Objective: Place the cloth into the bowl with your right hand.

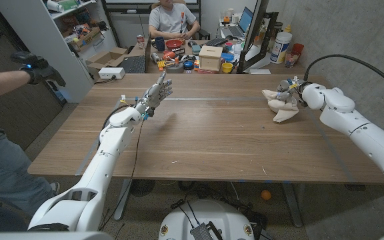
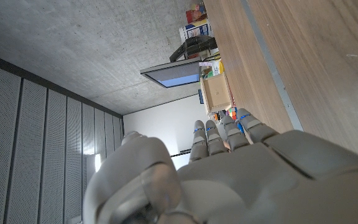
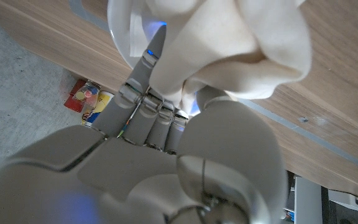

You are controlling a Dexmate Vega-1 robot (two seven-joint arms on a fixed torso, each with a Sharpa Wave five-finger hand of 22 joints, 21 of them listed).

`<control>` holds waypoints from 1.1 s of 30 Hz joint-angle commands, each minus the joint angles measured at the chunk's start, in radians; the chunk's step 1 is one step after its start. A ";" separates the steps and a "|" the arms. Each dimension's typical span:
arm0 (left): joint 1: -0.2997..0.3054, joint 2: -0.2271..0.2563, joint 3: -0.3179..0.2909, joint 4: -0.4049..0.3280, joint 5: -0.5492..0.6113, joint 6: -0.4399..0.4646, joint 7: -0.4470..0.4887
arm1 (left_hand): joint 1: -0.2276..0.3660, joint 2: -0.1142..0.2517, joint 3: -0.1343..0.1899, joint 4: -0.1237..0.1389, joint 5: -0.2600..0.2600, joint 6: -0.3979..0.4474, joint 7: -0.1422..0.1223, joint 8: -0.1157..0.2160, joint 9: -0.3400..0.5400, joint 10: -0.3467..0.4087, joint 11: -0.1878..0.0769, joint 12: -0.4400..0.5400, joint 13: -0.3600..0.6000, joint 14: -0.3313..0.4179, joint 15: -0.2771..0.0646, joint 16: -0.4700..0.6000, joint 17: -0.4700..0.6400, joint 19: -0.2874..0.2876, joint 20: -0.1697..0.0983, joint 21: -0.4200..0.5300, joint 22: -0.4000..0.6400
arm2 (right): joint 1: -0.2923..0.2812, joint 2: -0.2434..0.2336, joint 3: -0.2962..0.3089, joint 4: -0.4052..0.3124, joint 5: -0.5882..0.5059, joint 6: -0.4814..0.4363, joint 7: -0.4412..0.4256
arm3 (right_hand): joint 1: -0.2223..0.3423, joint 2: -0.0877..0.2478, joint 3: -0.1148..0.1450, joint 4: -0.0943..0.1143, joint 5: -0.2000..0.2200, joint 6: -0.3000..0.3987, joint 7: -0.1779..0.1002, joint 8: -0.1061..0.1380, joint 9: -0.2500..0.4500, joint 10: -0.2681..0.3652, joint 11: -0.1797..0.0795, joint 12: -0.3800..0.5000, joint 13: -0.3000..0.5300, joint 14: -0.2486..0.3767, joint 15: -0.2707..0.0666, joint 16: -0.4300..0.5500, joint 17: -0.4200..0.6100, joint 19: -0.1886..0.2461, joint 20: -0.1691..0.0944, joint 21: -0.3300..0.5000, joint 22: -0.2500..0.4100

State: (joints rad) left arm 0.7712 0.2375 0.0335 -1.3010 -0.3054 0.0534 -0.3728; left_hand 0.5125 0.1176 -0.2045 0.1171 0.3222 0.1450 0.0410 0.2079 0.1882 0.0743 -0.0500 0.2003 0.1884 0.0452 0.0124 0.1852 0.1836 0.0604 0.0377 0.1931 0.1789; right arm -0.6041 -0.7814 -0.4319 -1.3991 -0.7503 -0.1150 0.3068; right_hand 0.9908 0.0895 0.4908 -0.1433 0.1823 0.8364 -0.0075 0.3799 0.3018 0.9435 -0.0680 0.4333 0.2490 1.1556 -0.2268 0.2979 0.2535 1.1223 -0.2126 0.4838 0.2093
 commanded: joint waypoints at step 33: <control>0.009 0.002 0.009 -0.010 -0.012 0.003 -0.015 | 0.001 0.009 -0.012 0.001 0.002 0.024 -0.002 0.005 0.003 0.002 -0.003 0.001 0.002 0.001 0.005 0.006 0.006 -0.001 0.004 0.010 0.002 | 0.028 -0.035 -0.018 -0.068 -0.028 -0.073 0.154 | -0.215 -0.148 -0.185 0.054 0.010 -0.443 -0.122 -0.199 -0.079 -0.514 0.079 -0.236 -0.023 -0.555 0.320 -0.128 -0.059 -0.200 0.319 -0.124 -0.031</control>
State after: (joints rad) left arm 0.7830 0.2398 0.0411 -1.3165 -0.3152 0.0594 -0.3798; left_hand 0.5125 0.1176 -0.2073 0.1200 0.3222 0.1609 0.0355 0.2079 0.1882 0.0743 -0.0500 0.2003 0.1883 0.0453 0.0124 0.1852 0.1836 0.0604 0.0377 0.1931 0.1788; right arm -0.5829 -0.8025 -0.4493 -1.4173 -0.7663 -0.1714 0.4001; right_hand 0.7965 -0.0495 0.3151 -0.0914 0.1851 0.4309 -0.1361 0.1769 0.2228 0.4756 -0.0122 0.2030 0.2211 0.6536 0.0624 0.1769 0.1950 0.9318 0.0774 0.3769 0.1765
